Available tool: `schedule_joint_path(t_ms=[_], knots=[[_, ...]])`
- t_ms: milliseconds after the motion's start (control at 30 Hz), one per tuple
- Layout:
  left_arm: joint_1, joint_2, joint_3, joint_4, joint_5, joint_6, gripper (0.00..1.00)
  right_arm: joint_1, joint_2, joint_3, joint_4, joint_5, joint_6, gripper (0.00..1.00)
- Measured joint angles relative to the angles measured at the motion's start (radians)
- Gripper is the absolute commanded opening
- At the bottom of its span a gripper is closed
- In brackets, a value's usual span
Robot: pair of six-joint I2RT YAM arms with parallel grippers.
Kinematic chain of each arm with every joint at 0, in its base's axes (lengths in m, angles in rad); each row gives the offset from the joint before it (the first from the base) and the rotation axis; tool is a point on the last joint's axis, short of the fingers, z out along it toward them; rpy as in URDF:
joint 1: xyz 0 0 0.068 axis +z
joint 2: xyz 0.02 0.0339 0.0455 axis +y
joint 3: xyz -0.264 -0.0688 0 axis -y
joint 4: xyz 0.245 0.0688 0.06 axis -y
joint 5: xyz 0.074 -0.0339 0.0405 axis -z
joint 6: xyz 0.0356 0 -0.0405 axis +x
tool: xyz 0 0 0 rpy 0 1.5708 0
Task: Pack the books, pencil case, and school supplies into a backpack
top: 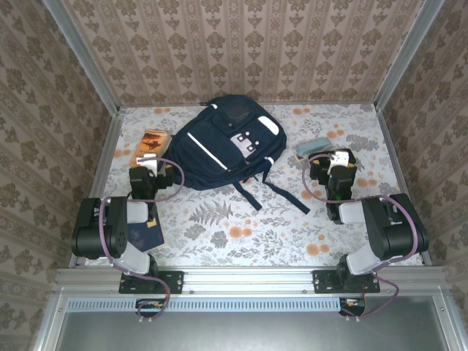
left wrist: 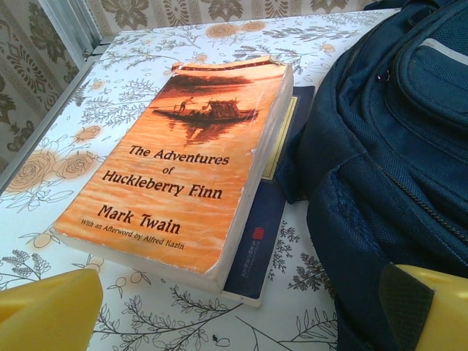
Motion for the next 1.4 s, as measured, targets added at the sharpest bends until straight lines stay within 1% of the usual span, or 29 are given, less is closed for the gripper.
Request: schedule_joint_path(t_ms=[133,200,333,400,533,667,767,833,933,1000,1067,1133,1267,1400], knots=[[0.0,-0.074,0.0,-0.055,-0.016,0.0,1.0,0.006,-0.029,-0.001,-0.002,-0.001,-0.002,1.0],[0.0,-0.139,0.002,-0.094,-0.029,-0.002,1.0,0.019,-0.08,0.001,-0.058,0.011,-0.004,1.0],[0.0,-0.277,0.058,-0.242,-0.069,-0.029,1.0,0.032,-0.257,0.063,-0.272,0.03,0.008,1.0],[0.0,-0.329,0.106,-0.331,-0.079,-0.055,1.0,0.032,-0.341,0.11,-0.375,0.039,0.038,1.0],[-0.002,-0.407,0.236,-0.548,-0.075,-0.131,0.99,0.033,-0.467,0.25,-0.681,0.066,0.182,1.0],[-0.025,-0.424,0.381,-0.75,-0.029,-0.203,0.98,0.033,-0.5,0.373,-0.954,0.045,0.336,1.0],[-0.059,-0.41,0.44,-0.836,0.028,-0.261,0.98,0.035,-0.499,0.397,-1.096,-0.034,0.423,1.0],[-0.075,-0.386,0.457,-0.873,0.077,-0.297,0.95,0.042,-0.493,0.397,-1.165,-0.088,0.469,1.0],[-0.097,-0.309,0.473,-0.909,0.144,-0.352,0.9,0.065,-0.476,0.397,-1.242,-0.169,0.529,1.0],[-0.119,-0.251,0.48,-0.928,0.158,-0.384,0.83,0.089,-0.47,0.397,-1.27,-0.205,0.557,0.99],[-0.15,-0.188,0.492,-0.95,0.168,-0.412,0.74,0.12,-0.466,0.397,-1.287,-0.231,0.577,0.98],[-0.176,-0.13,0.518,-0.976,0.177,-0.428,0.62,0.15,-0.46,0.398,-1.296,-0.244,0.589,0.98],[-0.215,-0.016,0.6,-1.023,0.18,-0.455,0.4,0.206,-0.425,0.399,-1.301,-0.263,0.614,0.97],[-0.218,0.051,0.641,-1.042,0.18,-0.47,0.25,0.262,-0.377,0.411,-1.3,-0.269,0.634,0.96]])
